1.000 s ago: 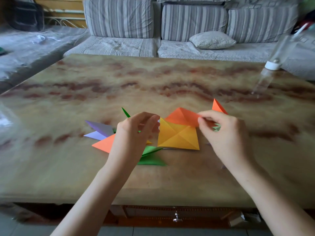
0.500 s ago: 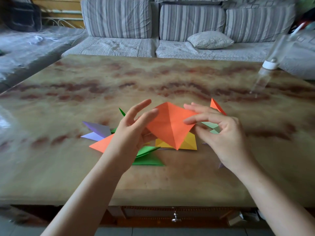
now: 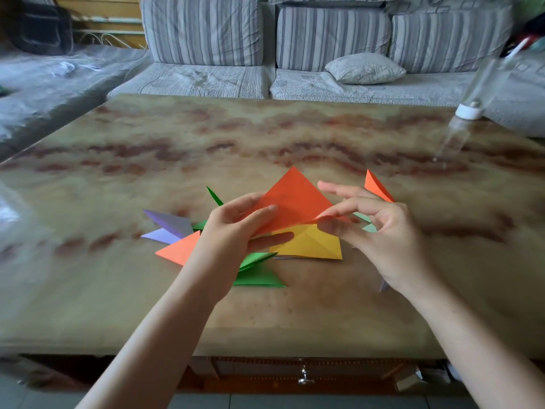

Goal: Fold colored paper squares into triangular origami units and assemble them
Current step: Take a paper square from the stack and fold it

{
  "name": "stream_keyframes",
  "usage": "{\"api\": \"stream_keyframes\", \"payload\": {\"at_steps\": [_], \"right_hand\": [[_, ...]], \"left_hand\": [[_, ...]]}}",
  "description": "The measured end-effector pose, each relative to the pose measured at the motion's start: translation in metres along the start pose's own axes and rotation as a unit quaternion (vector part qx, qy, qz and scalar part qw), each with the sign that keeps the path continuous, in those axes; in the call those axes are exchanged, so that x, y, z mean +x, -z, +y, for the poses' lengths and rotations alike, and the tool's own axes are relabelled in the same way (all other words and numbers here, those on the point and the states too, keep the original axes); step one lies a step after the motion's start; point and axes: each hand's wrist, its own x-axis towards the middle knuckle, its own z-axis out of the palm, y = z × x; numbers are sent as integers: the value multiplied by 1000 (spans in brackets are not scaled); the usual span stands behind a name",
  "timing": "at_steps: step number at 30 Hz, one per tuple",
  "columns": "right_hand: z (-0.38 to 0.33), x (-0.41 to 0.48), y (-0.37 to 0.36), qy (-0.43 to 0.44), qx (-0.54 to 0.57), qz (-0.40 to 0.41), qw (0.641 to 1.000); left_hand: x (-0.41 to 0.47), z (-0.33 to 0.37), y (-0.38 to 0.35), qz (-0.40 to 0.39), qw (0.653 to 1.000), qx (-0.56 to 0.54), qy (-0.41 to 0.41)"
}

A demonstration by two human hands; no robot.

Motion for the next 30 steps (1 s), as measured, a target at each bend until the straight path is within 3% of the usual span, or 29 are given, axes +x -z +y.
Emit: {"api": "stream_keyframes", "payload": {"at_steps": [10,22,30], "right_hand": [[-3,1,-4,-43,76,89,992],[-7,0,-4,-65,114,68,989],[-9,0,-2,-75,120,67,988]], "left_hand": [[-8,3,-15,-36,997,64,-5],[-7,-1,-16,-17,996,80,-38],[-6,-1,-15,-11,986,158,-54]]}}
